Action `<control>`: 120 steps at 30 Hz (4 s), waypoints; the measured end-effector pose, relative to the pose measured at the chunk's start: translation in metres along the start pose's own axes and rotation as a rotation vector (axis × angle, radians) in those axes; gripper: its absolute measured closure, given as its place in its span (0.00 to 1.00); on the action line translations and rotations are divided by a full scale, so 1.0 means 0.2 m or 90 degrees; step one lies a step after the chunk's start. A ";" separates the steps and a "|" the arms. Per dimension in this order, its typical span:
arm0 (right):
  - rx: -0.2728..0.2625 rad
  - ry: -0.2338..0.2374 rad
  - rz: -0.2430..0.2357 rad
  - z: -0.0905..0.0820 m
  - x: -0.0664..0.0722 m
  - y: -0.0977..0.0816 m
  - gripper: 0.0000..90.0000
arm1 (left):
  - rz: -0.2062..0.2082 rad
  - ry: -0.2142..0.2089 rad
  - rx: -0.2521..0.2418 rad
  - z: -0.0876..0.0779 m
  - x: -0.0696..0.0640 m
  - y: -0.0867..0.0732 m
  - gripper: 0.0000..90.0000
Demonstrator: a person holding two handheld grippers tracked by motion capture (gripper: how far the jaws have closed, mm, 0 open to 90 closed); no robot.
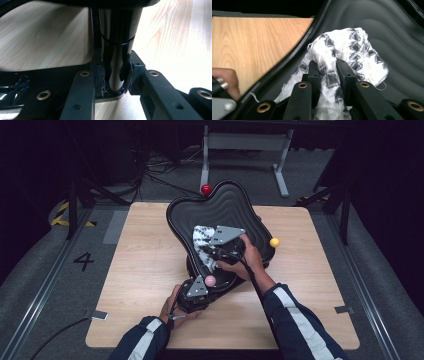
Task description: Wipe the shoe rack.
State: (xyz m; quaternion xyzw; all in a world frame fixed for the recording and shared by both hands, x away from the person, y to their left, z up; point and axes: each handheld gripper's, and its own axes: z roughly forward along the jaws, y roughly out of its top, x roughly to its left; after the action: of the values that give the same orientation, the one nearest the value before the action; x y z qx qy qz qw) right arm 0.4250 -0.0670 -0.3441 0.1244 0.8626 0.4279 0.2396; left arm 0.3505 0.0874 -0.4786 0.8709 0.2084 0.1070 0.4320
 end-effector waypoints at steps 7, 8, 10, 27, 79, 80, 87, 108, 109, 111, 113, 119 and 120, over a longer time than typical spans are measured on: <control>0.003 0.004 -0.021 0.03 0.04 0.04 0.85 | -0.002 0.000 -0.001 0.00 0.00 0.00 0.81; 0.003 0.006 -0.018 0.03 0.03 0.04 0.85 | -0.003 -0.001 0.000 0.00 0.00 0.00 0.81; 0.002 0.005 -0.011 0.03 0.01 0.04 0.85 | 0.001 0.002 0.001 0.00 0.00 0.00 0.81; 0.047 -0.095 0.075 -0.03 -0.33 -0.07 0.85 | -0.001 0.001 0.002 0.00 0.00 0.00 0.81; 0.058 -0.098 0.008 0.02 -0.28 0.04 0.85 | 0.001 0.001 0.002 0.00 0.00 0.00 0.81; 0.055 -0.095 0.007 0.03 -0.27 0.05 0.85 | 0.002 0.001 0.002 0.00 0.00 0.00 0.81; 0.037 -0.059 -0.010 0.07 -0.18 0.12 0.85 | 0.001 -0.001 0.003 0.00 0.00 0.00 0.81; 0.015 -0.064 -0.018 0.11 -0.19 0.12 0.85 | 0.000 0.002 0.005 0.00 0.00 0.00 0.81; 0.016 -0.068 -0.014 0.10 -0.20 0.12 0.85 | 0.001 0.002 0.005 0.00 0.00 0.00 0.81; 0.021 -0.078 -0.008 0.10 -0.24 0.11 0.85 | 0.000 0.001 0.005 0.00 0.00 0.00 0.81; 0.024 -0.090 -0.003 0.09 -0.27 0.09 0.85 | -0.003 0.002 0.009 0.00 0.00 0.00 0.81; 0.044 -0.126 0.024 0.05 -0.39 0.03 0.85 | 0.000 0.001 0.009 0.00 0.01 0.00 0.81; 0.047 -0.133 0.029 0.05 -0.42 0.02 0.85 | 0.001 0.000 0.009 0.00 0.01 0.00 0.81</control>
State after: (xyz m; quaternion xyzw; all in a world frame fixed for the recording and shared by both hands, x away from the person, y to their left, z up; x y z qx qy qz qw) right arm 0.5013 -0.0932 -0.3197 0.1967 0.8450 0.3860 0.3136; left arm 0.3519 0.0876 -0.4779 0.8741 0.2084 0.1057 0.4259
